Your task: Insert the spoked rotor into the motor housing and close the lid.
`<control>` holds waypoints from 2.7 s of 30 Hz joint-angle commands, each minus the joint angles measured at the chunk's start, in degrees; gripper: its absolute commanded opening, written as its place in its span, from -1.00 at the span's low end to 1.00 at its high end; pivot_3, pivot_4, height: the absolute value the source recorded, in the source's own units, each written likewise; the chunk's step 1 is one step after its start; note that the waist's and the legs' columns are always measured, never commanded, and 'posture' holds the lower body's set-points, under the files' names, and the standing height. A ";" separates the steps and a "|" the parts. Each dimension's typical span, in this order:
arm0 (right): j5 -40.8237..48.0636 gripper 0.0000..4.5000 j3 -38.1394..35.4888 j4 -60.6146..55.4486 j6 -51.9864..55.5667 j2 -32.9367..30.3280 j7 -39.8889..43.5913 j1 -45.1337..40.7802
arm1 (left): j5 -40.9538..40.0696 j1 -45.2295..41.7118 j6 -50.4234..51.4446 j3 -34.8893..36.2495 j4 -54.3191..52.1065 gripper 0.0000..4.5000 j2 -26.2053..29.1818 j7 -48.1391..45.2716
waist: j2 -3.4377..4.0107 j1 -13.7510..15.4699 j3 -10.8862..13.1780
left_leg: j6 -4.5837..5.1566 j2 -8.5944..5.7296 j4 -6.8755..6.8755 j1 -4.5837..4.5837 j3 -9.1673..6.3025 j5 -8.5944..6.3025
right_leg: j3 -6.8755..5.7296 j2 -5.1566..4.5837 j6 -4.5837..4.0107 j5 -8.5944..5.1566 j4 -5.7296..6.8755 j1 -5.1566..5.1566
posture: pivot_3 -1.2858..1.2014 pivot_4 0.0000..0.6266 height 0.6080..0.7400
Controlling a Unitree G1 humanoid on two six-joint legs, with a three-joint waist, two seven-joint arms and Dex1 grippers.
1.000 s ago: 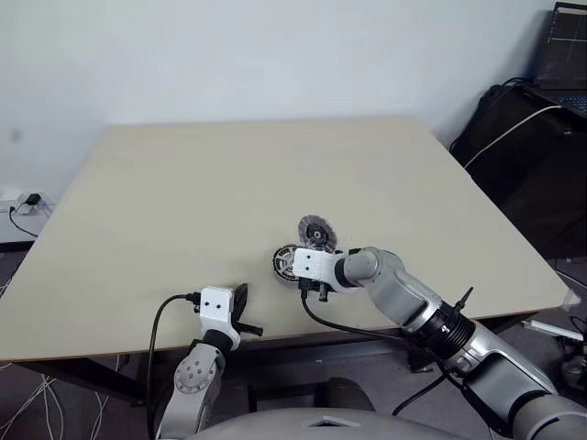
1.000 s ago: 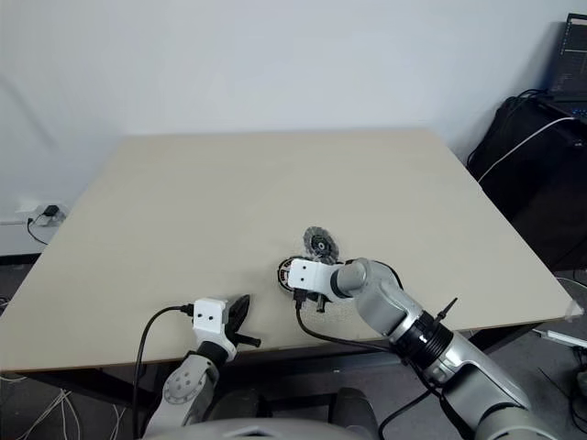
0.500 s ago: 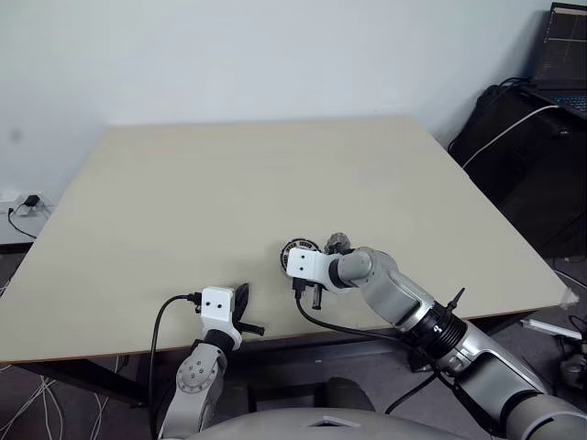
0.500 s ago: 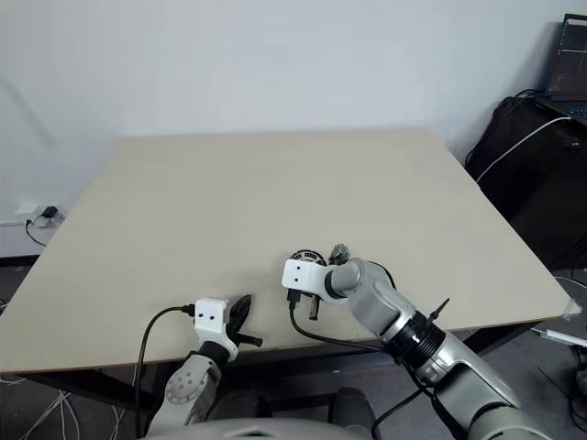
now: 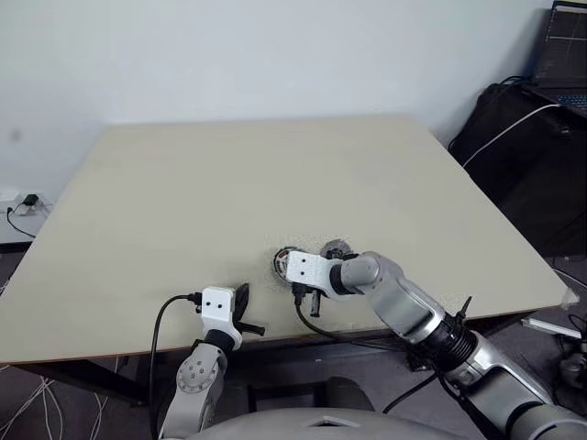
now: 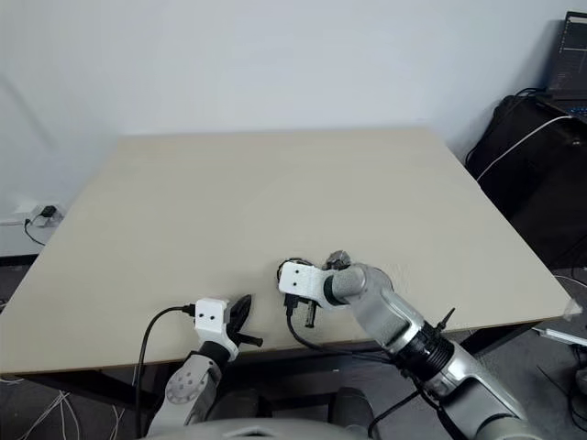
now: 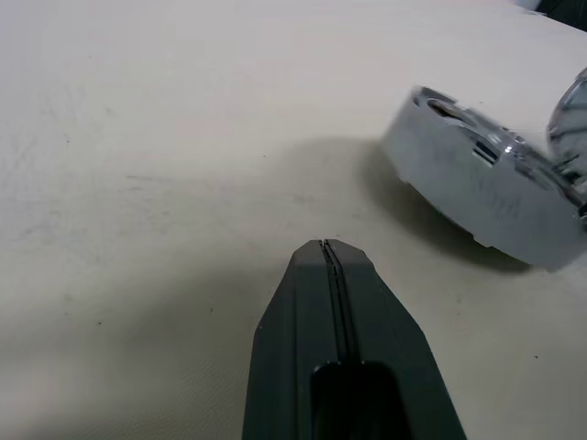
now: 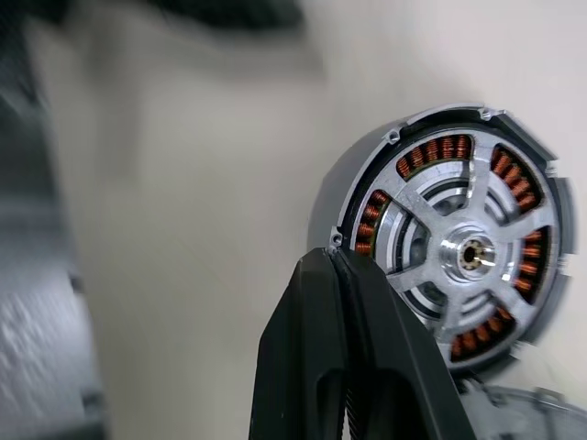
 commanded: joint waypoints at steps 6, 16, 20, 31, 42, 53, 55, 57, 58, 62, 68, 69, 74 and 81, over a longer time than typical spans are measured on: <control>3.83 -1.00 -10.40 -7.80 2.82 3.66 -7.16 0.61 | -0.03 -0.71 -0.25 -0.28 -0.70 -1.00 0.26 -1.03 | -0.08 0.44 0.02 | -0.22 -0.02 0.04 0.00 -0.01 -0.13 | -0.03 -0.05 0.02 0.02 -0.02 0.06 | 0.03 -1.00 1.00; 2.56 -1.00 -6.08 -6.63 3.08 -0.04 -7.43 1.65 | -0.15 -0.73 0.48 -0.39 -1.19 -1.00 0.60 -1.47 | -0.03 -0.02 0.10 | 0.01 -0.01 0.01 -0.01 0.00 0.01 | -0.01 -0.02 0.01 0.01 0.00 0.01 | 0.03 -1.00 1.00; 1.67 -1.00 -3.18 -6.96 2.35 -3.81 -4.16 0.51 | -0.24 -0.72 0.36 -0.29 -1.09 -1.00 0.35 -1.34 | -0.07 0.08 0.12 | 0.00 -0.03 0.04 0.00 0.00 0.00 | 0.00 -0.04 0.01 0.01 -0.01 0.04 | 0.03 -1.00 1.00; 1.32 -1.00 1.01 -2.77 2.12 -1.59 -4.11 -0.37 | -0.31 -0.71 0.02 -0.24 -0.72 -1.00 -0.03 -1.17 | -0.09 0.04 0.12 | 0.00 -0.02 0.03 0.00 -0.01 0.00 | -0.02 -0.03 0.01 0.01 -0.02 0.05 | 0.03 -1.00 1.00; 0.89 -0.28 0.58 3.78 1.44 5.00 -7.73 -0.84 | -0.34 -0.54 -0.06 -0.09 -0.78 -1.00 0.01 -1.03 | -0.10 0.04 0.11 | 0.01 -0.02 0.04 0.01 0.00 0.00 | -0.01 -0.03 0.01 0.01 0.00 0.06 | 0.03 -1.00 1.00; 6.75 -0.12 -14.60 -2.96 -6.04 17.77 -21.05 0.78 | -0.48 -0.25 -0.15 -0.21 -0.95 -1.00 0.36 -1.24 | -0.10 -0.02 0.10 | -0.08 0.04 0.03 0.02 -0.01 -0.04 | -0.02 0.04 0.02 0.01 0.03 0.04 | 0.03 -1.00 1.00; 3.96 -0.41 -17.94 -2.44 -7.91 19.78 -28.30 0.46 | -0.40 -0.12 -0.18 -0.23 -1.11 -1.00 0.46 -1.24 | -0.13 0.11 0.08 | -0.23 0.03 0.03 0.01 0.01 -0.13 | -0.02 0.02 0.02 0.02 0.02 0.06 | 0.03 -1.00 1.00; 1.27 -0.70 -21.51 -2.29 -9.00 21.01 -35.41 0.45 | -0.32 0.02 -0.14 -0.26 -1.34 -1.00 0.57 -1.23 | -0.15 0.18 0.07 | -0.24 -0.01 0.04 -0.01 0.06 -0.13 | -0.01 -0.04 0.05 0.04 0.01 0.08 | 0.03 -1.00 1.00; -0.69 -0.86 -22.81 -2.55 -9.85 20.73 -38.62 0.82 | -0.31 0.14 -0.12 -0.27 -1.49 -1.00 0.66 -1.24 | -0.14 0.16 0.07 | -0.24 -0.02 0.05 -0.01 0.09 -0.13 | 0.01 -0.06 0.07 0.05 0.00 0.08 | 0.03 -1.00 1.00; -6.55 -0.98 -27.35 -4.96 -8.58 19.00 -47.23 4.58 | -0.42 0.22 0.16 -0.20 -1.89 -1.00 0.97 -1.40 | -0.13 0.09 0.06 | -0.24 -0.03 0.00 -0.01 0.22 -0.13 | 0.02 -0.06 0.06 0.04 -0.01 0.04 | 0.03 -1.00 1.00; -11.65 -0.98 -24.29 -11.23 1.48 10.95 -41.89 15.69 | -0.57 -0.03 0.93 -0.26 -2.60 -1.00 1.77 -2.01 | 0.04 -0.15 0.00 | 0.00 0.01 -0.10 0.01 0.24 0.01 | 0.04 -0.02 -0.05 -0.03 -0.01 -0.01 | 0.03 -1.00 1.00; -11.21 -0.98 -22.96 -12.82 4.11 9.28 -39.27 17.42 | -0.57 -0.03 1.09 -0.24 -2.77 -1.00 1.93 -2.14 | 0.06 -0.21 0.00 | 0.00 0.01 -0.09 0.03 0.17 0.01 | 0.05 -0.03 -0.05 -0.03 -0.01 0.01 | 0.03 -1.00 1.00; -4.62 -0.98 -18.67 -19.67 12.42 4.69 -27.66 21.20 | -0.62 -0.17 1.82 -0.14 -3.09 -1.00 2.54 -2.71 | 0.10 -0.70 -0.01 | -0.06 0.02 -0.06 0.14 0.04 -0.03 | 0.09 -0.03 -0.03 -0.02 0.03 0.06 | 0.03 -1.00 1.00; 2.68 -0.98 -19.30 -19.68 8.20 7.49 -24.05 19.31 | -0.63 -0.11 2.32 -0.11 -3.31 -1.00 2.56 -2.70 | 0.06 -0.38 0.00 | -0.26 0.01 -0.03 0.14 -0.04 -0.14 | -0.03 -0.06 -0.02 0.00 0.02 0.13 | 0.03 -1.00 1.00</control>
